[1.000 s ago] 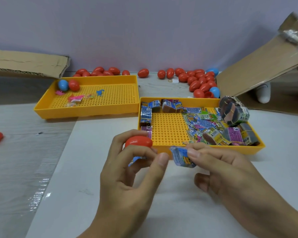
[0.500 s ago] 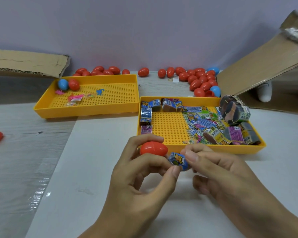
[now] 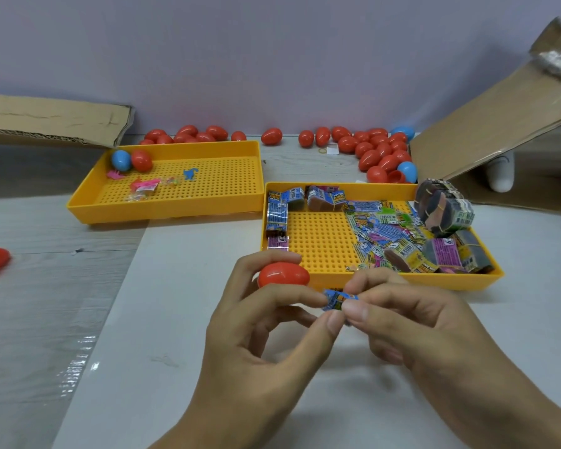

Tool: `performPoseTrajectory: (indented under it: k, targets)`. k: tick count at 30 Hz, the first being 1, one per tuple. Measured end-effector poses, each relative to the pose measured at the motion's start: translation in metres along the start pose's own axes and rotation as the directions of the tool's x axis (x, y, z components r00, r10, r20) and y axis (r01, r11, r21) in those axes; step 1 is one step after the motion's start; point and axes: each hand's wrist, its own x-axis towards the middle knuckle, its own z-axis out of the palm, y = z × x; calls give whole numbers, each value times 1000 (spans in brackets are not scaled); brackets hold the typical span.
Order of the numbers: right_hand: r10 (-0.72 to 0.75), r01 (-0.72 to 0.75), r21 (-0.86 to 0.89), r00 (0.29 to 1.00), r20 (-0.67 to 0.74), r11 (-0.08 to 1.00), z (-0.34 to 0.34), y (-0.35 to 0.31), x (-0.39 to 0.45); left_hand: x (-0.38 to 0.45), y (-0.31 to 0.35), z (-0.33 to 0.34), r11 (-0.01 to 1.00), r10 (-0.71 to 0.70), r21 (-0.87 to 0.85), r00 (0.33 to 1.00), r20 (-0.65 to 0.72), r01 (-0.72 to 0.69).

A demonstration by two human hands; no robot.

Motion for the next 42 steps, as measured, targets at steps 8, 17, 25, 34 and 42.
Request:
performPoseTrajectory:
  k: [8, 17, 25, 34, 42]
  targets:
    - [-53, 55, 15, 997, -64, 998, 2, 0, 0, -3, -2, 0, 1000, -7, -2, 999, 50, 7]
    - [-182, 169, -102, 974, -137, 980, -2, 3, 2, -4, -3, 3, 1000, 1, -15, 999, 48, 0]
    - [-137, 125, -111, 985, -107, 986, -3, 1, 2, -7, -10, 1, 998, -55, -5, 997, 48, 56]
    - [-49, 50, 1, 993, -103, 999, 2, 2, 1, -4, -10, 0, 999, -29, 47, 996, 82, 25]
    - [-45, 48, 36, 995, -91, 998, 4, 2, -1, -4, -6, 1, 1000, -15, 7, 996, 83, 14]
